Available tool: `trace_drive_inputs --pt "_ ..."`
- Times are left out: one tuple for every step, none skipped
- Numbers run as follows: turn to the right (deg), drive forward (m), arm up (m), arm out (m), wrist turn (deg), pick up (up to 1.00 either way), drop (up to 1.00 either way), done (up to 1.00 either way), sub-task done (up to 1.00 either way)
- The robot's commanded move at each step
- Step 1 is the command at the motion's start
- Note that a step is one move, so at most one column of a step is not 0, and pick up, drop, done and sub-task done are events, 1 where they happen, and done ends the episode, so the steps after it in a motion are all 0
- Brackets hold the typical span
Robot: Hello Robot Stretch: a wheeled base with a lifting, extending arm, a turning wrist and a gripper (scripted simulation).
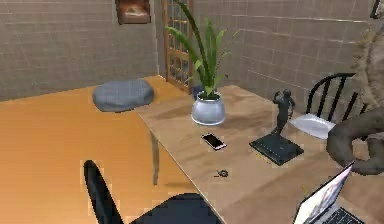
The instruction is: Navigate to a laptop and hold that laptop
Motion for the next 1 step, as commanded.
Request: trace_drive_inputs --pt "-36.0 0.0 0.0 0.0 0.0 0.0 0.0 0.0 0.0"
